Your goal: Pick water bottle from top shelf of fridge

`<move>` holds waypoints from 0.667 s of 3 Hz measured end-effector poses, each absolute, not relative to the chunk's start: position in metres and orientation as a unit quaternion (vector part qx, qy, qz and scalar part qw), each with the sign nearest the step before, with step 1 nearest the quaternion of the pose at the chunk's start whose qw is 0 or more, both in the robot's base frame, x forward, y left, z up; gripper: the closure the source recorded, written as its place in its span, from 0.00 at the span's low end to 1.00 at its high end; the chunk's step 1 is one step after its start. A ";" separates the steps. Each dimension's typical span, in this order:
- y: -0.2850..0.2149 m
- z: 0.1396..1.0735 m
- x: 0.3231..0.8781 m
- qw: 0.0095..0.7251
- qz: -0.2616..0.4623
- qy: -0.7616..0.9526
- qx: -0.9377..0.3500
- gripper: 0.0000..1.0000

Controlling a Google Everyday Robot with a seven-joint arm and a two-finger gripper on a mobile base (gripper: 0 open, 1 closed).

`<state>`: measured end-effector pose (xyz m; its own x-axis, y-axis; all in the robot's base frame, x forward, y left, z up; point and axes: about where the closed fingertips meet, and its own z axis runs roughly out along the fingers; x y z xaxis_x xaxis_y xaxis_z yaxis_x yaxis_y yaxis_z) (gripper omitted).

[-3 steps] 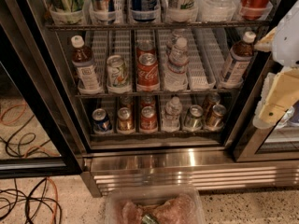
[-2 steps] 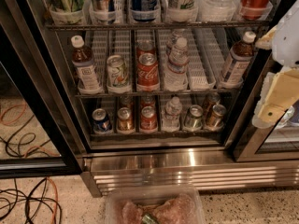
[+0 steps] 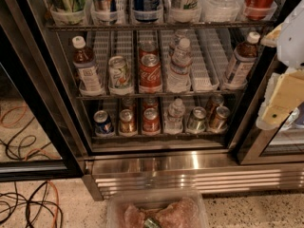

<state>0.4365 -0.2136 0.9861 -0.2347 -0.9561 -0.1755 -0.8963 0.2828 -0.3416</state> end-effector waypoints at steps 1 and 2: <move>-0.213 0.989 0.438 0.181 -0.092 0.778 -0.594 0.00; -0.210 1.005 0.442 0.207 -0.119 0.765 -0.598 0.00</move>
Offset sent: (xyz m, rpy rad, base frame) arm 0.0139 0.0061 0.0355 -0.0443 -0.1897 0.0407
